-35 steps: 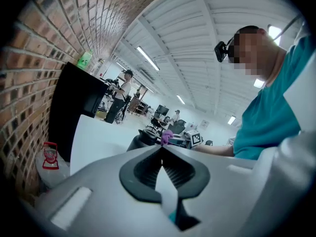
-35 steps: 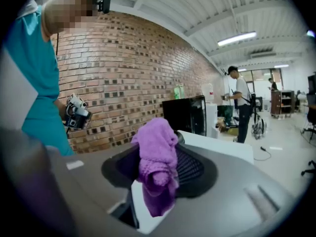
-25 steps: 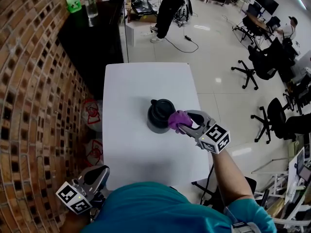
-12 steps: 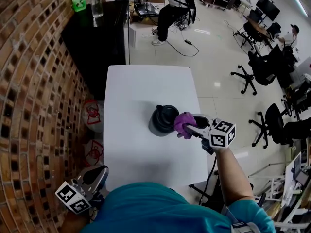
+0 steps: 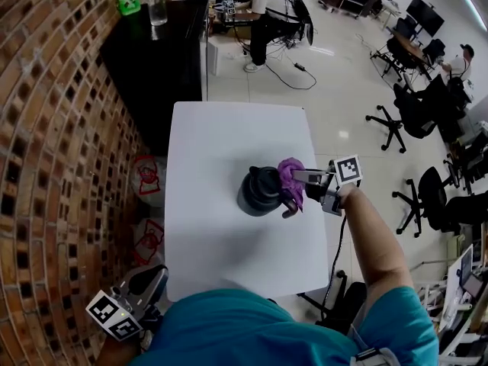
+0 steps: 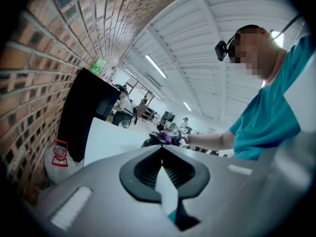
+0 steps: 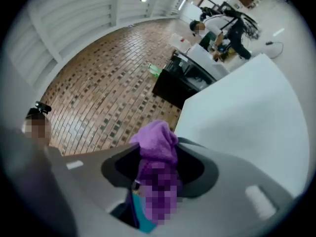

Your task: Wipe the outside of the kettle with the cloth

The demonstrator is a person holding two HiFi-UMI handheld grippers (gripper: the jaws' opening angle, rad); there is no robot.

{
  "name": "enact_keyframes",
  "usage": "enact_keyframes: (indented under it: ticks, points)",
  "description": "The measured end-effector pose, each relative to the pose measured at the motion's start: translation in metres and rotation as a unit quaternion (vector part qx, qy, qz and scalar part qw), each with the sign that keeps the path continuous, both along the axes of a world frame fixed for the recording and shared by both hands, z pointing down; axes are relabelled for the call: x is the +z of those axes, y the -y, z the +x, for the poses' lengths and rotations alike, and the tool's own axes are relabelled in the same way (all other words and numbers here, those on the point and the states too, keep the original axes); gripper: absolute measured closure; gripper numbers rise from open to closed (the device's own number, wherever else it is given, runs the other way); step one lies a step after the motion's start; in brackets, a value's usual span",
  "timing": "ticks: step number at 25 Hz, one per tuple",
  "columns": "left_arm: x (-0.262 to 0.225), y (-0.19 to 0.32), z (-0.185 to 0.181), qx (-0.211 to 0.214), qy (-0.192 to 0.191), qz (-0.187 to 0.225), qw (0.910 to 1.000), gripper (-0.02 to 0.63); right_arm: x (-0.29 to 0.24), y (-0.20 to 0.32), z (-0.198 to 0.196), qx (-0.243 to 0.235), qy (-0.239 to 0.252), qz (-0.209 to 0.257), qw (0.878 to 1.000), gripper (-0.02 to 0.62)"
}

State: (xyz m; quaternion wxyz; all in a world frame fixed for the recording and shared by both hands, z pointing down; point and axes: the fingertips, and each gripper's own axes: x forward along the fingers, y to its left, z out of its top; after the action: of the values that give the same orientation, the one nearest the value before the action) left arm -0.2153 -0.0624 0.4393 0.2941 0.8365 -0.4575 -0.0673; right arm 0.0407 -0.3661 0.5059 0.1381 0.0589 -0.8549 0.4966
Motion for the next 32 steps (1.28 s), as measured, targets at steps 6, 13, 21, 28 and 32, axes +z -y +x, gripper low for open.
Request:
enact_keyframes:
  ticks: [6,13,21,28,32]
  points:
    - [0.007,-0.009,-0.012,-0.019,0.000,-0.010,0.9998,0.606,0.009,0.035,-0.024,-0.057,-0.056,0.015,0.997,0.410]
    - [0.012,-0.016,-0.022,-0.036,-0.002,-0.017,0.9992,0.606,0.022,0.041,-0.068,-0.162,-0.208,0.034,0.964,0.410]
    - [0.010,-0.021,-0.030,-0.047,-0.006,-0.012,0.9988,0.606,0.033,0.023,-0.111,-0.320,-0.370,0.122,0.864,0.410]
    - [0.011,-0.023,-0.036,-0.051,-0.007,-0.008,0.9986,0.606,0.035,0.010,-0.141,-0.402,-0.438,0.212,0.775,0.410]
    - [0.010,-0.025,-0.038,-0.055,-0.007,-0.009,0.9984,0.606,0.031,-0.012,-0.153,-0.445,-0.447,0.282,0.723,0.410]
